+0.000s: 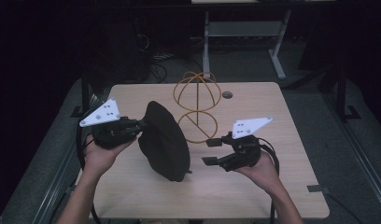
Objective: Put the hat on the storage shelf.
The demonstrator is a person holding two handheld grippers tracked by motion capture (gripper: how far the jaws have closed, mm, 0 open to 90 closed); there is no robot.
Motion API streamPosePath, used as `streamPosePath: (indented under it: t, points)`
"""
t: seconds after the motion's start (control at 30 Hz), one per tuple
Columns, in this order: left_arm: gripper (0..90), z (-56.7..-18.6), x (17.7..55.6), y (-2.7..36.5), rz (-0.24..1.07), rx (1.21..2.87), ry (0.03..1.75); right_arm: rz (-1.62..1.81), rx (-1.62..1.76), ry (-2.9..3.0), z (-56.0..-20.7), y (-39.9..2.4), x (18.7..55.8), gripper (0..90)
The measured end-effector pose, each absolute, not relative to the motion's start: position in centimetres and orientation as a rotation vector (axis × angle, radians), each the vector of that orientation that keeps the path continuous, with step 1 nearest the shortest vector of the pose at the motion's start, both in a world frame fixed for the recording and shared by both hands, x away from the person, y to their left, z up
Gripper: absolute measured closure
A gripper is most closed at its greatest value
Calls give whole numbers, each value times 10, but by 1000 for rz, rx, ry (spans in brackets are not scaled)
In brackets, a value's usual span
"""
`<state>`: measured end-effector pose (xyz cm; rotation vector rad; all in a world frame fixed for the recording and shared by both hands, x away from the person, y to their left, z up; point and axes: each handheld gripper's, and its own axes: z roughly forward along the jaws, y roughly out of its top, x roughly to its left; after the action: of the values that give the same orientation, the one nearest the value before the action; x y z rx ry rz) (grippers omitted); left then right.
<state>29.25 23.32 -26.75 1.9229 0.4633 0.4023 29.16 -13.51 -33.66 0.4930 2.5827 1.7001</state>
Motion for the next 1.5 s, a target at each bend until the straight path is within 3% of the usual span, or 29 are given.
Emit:
streamPosePath:
  t: [0.23, 0.53, 1.27, 1.5]
  points:
    - [872, -258, 300, 247, 416, 1897, 500, 1607, 690, 2468, -361, -182, 289, 271]
    - [872, -241, 320, 251, 427, 1884, 528, 1437, 899, 2391, -394, -230, 288, 256]
    - [872, -196, 385, 220, 435, 1947, 539, 1386, 999, 2310, -407, -260, 291, 242]
    - [873, -167, 402, 203, 421, 1926, 520, 1418, 1022, 2246, -403, -267, 288, 242]
